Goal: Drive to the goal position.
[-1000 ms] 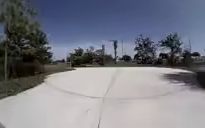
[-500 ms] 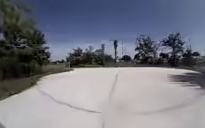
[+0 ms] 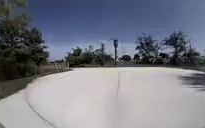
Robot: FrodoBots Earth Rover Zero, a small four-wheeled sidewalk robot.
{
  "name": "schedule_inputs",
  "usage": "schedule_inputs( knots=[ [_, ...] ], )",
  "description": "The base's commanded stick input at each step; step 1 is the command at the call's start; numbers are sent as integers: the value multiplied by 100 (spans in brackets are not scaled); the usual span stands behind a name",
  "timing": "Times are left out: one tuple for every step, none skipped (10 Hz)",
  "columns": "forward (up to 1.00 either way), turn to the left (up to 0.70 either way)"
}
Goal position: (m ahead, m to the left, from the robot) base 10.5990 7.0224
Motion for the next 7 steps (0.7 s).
schedule_inputs(
  knots=[
    [85, 0],
    [85, 0],
    [85, 0],
    [85, 0],
    [85, 0],
    [85, 0],
    [85, 0]
  ],
)
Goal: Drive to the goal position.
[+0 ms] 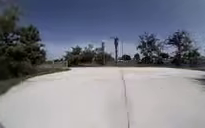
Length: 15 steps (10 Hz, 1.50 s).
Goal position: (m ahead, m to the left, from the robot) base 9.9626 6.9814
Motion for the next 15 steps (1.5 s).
schedule_inputs(
  knots=[
    [85, 0],
    [85, 0],
    [85, 0],
    [85, 0],
    [85, 0],
    [85, 0],
    [85, 0],
    [85, 0],
    [85, 0],
    [85, 0],
    [85, 0],
    [85, 0],
    [85, 0],
    [85, 0],
    [85, 0]
  ],
)
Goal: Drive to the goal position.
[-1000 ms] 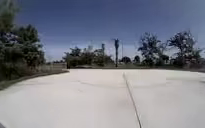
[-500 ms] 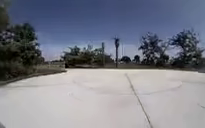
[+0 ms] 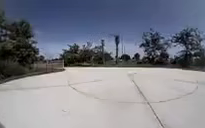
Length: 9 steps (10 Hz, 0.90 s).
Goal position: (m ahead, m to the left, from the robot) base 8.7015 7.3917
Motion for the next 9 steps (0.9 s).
schedule_inputs(
  knots=[
    [85, 0],
    [85, 0],
    [85, 0],
    [85, 0],
    [85, 0],
    [85, 0],
    [85, 0],
    [85, 0],
    [85, 0]
  ],
)
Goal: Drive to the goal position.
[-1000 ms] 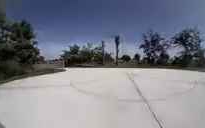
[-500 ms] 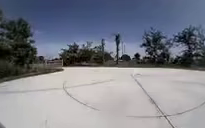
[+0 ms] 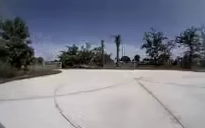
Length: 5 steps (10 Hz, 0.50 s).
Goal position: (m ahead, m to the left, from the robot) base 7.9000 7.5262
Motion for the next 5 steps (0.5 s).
schedule_inputs(
  knots=[
    [85, 0],
    [85, 0],
    [85, 0],
    [85, 0],
    [85, 0]
  ],
)
